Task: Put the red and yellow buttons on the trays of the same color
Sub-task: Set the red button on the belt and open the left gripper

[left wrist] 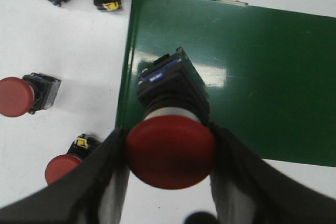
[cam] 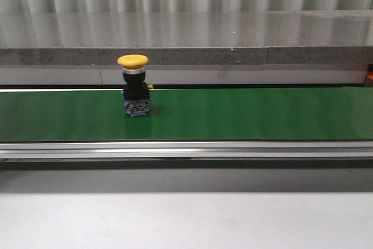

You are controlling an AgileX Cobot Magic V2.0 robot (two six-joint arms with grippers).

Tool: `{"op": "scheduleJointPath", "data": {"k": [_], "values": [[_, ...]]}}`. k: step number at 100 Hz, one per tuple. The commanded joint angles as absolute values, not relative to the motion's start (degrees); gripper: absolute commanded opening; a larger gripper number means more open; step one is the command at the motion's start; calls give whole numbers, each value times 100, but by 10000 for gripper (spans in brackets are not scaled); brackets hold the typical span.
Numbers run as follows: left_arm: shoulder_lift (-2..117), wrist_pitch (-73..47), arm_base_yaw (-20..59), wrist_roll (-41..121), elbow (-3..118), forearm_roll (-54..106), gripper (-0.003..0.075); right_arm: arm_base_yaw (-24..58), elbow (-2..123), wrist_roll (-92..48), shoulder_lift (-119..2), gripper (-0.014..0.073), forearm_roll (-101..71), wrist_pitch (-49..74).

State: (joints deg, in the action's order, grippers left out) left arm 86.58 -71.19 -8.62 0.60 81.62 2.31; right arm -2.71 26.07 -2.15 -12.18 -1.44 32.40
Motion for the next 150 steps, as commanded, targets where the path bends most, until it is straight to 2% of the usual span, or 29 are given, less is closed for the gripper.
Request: {"op": "scheduleJointPath", "data": {"k": [1,57,66,78,83,89,99,113,122,134,146,150], "values": [[8625,-7319,-709,104,8338,356,175,-261,2748,-225,-1277,-66,-86,2823],[9462,-7319,-586,527,8338,669,186,-261,2748,-225,-1277,-66,-86,2823],[9472,-7319,-586,537,8338,687,268,-261,2748,-225,-1277,-66,-86,2818],[9472,-7281,-586,537,8338,687,482,-261,2748,-225,-1277,-66,-86,2818],[9472,-7267,-586,537,8338,697,547,-261,2748,-225,-1277,-66,-86,2818],[9472,-7192,-586,537,8338,803,582,-261,2748,-225,-1277,-66,-86,2818],[9350,-6902,-574,664,8338,1130,580,-261,2748,-225,-1277,-66,-86,2818],[8908,-6451,-415,757,8338,1192,539,-261,2748,-225,-1277,-66,-86,2818],[8530,-6209,-241,888,8316,1181,468,-261,2748,-225,-1277,-66,-86,2818],[7998,-5822,-37,902,8147,1181,283,-261,2748,-225,-1277,-66,-86,2818],[7434,-5429,133,970,7751,1181,19,-261,2748,-225,-1277,-66,-86,2818],[7239,-5309,181,986,7622,1181,-17,-261,2748,-225,-1277,-66,-86,2818]]}}
